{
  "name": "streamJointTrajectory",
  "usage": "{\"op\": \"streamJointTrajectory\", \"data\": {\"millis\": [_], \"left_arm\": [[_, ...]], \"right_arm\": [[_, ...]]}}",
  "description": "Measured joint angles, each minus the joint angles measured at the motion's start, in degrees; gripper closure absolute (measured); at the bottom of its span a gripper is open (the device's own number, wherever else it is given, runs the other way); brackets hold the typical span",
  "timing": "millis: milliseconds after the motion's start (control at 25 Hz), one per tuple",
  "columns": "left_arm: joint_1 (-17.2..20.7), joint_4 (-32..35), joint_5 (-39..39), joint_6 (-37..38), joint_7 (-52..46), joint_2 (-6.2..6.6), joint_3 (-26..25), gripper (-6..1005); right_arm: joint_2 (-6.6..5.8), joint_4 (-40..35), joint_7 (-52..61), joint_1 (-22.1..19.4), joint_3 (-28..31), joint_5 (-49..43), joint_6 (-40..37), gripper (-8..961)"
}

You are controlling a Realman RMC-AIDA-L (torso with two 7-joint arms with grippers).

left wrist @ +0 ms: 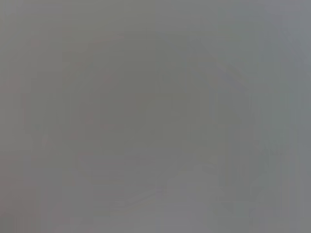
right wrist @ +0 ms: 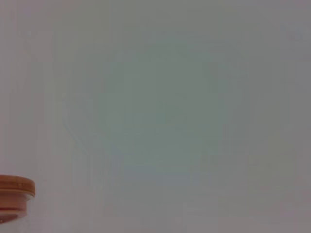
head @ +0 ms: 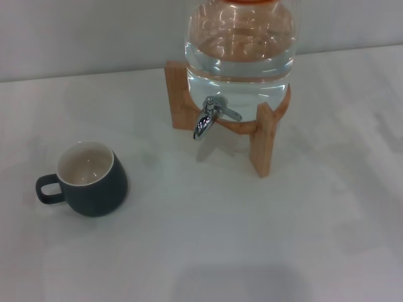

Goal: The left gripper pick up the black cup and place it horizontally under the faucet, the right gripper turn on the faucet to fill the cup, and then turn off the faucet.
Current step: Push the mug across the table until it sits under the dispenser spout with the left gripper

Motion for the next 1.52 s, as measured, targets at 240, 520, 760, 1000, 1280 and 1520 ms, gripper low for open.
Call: {"op": "streamJointTrajectory", "data": {"millis": [240,520,760,1000,1280,1520], "left_arm": [[-0.08,0.00,-0.65,0.00,-0.01,0.00,-0.01,113],[-0.40,0.00,-0.79,-0.11,-0.02,0.00,-0.01,113],[-0.67,0.00,-0.14,-0.16,0.21,0.00,0.48,113],[-0.27,0.00,2.41,-0.92,1.09,-0.12,0.64,113],[1.07,0.55,3.02,-0.94,2.70,-0.44,0.71,114],[2.76,1.00,4.22,-0.63,2.16,-0.52,1.62,114]], "right_arm": [[-0.04,-0.16,0.00,0.00,0.08,0.03,-0.11,113],[-0.09,-0.21,0.01,0.00,0.09,0.03,-0.33,113],[-0.18,-0.93,0.98,0.02,0.09,-0.02,-0.85,113],[-0.17,-1.52,1.66,0.07,0.09,-0.11,-1.64,113],[-0.17,-1.67,1.68,0.23,0.09,-0.25,-2.22,113],[-0.17,-2.37,1.67,0.26,-0.18,-0.37,-2.24,113]]}}
